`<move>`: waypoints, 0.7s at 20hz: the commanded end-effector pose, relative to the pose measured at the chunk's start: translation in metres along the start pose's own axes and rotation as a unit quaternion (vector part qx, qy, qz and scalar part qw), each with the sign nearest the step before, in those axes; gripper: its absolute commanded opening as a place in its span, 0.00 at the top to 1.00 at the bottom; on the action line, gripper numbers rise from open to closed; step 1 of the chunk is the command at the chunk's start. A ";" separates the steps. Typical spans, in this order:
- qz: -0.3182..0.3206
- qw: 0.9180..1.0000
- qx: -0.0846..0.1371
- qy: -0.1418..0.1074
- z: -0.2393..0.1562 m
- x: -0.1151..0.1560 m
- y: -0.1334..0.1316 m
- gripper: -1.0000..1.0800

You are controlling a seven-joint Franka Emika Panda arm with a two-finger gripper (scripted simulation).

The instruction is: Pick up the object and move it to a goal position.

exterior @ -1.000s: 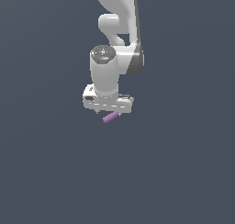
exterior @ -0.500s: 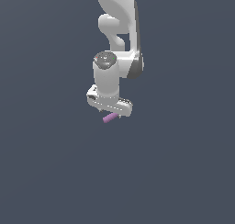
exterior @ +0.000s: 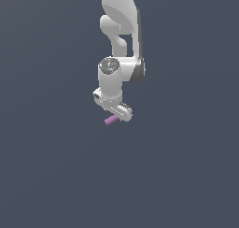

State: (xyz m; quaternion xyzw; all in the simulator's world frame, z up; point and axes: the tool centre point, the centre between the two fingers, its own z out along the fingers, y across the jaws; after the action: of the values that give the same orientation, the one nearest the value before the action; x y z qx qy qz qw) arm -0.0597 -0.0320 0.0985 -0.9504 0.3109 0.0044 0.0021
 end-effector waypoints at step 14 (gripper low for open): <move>0.148 0.989 0.000 0.005 0.029 -0.023 0.018 0.04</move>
State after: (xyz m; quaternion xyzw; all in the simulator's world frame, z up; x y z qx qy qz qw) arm -0.0875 -0.0321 0.0712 -0.8978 0.4403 0.0009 0.0003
